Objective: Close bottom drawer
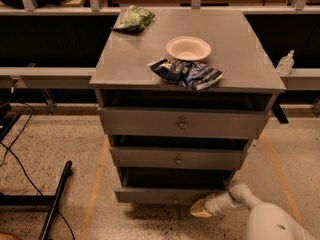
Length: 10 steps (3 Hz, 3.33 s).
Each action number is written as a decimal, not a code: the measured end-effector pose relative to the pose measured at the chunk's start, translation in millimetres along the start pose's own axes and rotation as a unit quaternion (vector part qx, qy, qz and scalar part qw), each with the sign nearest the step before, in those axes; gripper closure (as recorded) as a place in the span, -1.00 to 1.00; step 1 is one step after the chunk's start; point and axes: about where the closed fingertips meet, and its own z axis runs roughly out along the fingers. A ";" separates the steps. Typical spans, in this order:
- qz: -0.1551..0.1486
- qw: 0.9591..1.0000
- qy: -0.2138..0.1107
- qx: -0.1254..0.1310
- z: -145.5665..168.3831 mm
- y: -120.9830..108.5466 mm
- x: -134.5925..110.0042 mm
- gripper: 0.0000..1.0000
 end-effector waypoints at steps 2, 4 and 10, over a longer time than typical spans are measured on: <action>-0.007 1.000 -0.004 0.004 -2.5 -8.6 -7.0 1.00; -0.015 1.000 -0.009 0.020 -9.7 -22.7 -17.3 1.00; -0.065 0.995 -0.036 0.067 6.1 -11.7 -17.5 1.00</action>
Offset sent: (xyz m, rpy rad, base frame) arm 0.0369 -0.0010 0.0224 0.0176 -0.0619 -0.0025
